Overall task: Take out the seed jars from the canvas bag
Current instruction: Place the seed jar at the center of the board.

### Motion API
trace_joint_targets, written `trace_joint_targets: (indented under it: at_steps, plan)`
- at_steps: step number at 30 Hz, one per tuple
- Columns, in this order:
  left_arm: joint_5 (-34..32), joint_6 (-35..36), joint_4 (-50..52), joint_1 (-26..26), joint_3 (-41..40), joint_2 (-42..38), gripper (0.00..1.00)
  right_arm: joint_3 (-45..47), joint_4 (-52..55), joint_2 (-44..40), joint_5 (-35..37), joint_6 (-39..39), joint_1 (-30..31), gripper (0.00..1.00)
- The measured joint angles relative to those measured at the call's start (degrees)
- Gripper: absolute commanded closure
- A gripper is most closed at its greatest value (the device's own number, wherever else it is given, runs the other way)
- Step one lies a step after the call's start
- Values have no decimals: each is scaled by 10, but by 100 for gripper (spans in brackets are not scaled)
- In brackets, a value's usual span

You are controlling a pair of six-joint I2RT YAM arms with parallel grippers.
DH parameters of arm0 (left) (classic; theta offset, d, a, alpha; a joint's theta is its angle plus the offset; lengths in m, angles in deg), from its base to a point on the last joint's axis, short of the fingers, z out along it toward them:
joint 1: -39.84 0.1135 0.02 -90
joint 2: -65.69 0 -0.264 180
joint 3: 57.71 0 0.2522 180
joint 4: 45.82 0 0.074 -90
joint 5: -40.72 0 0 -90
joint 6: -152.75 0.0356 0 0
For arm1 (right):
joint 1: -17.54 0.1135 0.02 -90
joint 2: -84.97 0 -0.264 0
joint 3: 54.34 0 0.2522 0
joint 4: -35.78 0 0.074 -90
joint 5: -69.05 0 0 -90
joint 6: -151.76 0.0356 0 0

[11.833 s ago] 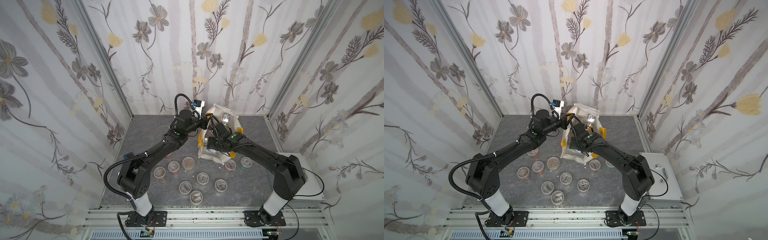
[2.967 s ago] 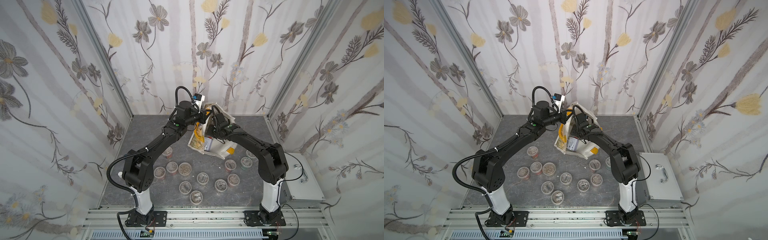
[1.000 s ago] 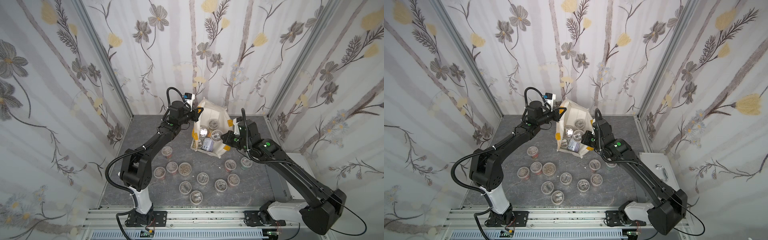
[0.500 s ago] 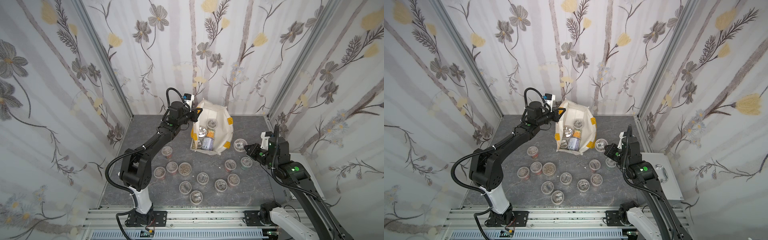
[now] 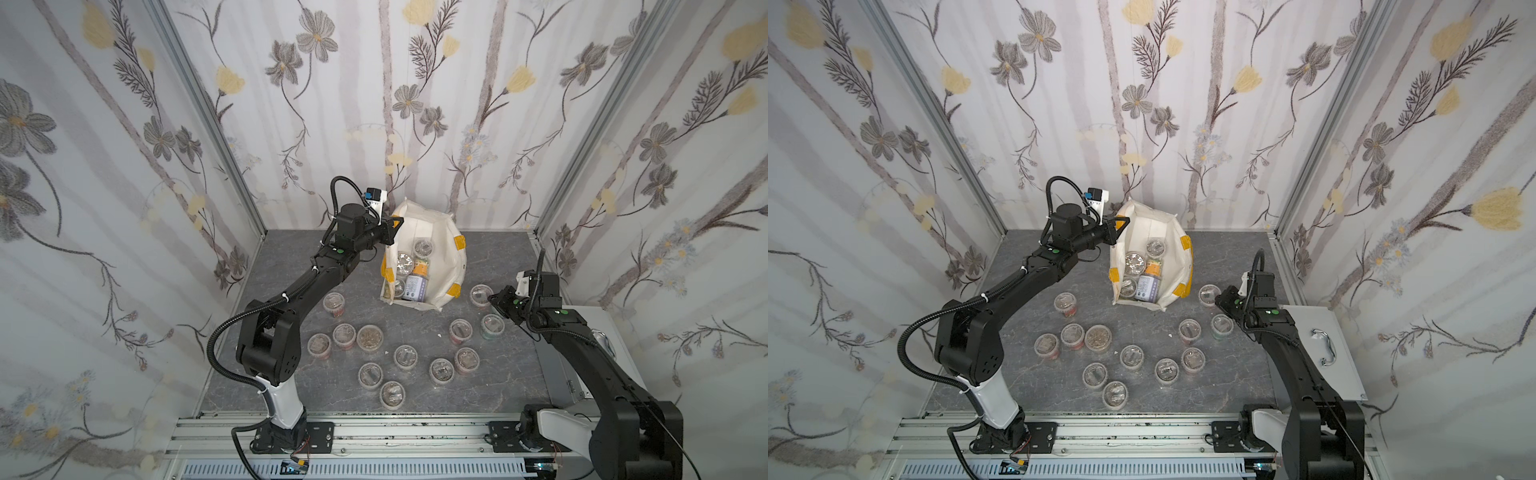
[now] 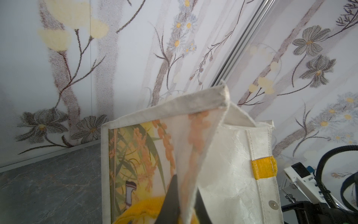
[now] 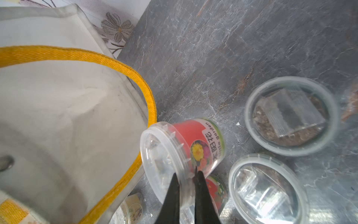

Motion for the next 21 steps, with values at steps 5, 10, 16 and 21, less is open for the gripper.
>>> trace_joint_targets:
  at_steps: [5,10,16,21]
  plan:
    - [0,0,2,0,-3,-6,100,-2,-27,56,-2,-10,-2,98]
    - [0,0,1,0,-13,-9,100,-3,-59,99,0,-18,-2,97]
    - [-1,0,0,0,-21,-16,100,-14,-78,145,2,-12,-2,75]
    - [-1,0,0,0,-21,-20,100,-19,-82,145,15,-12,-2,59]
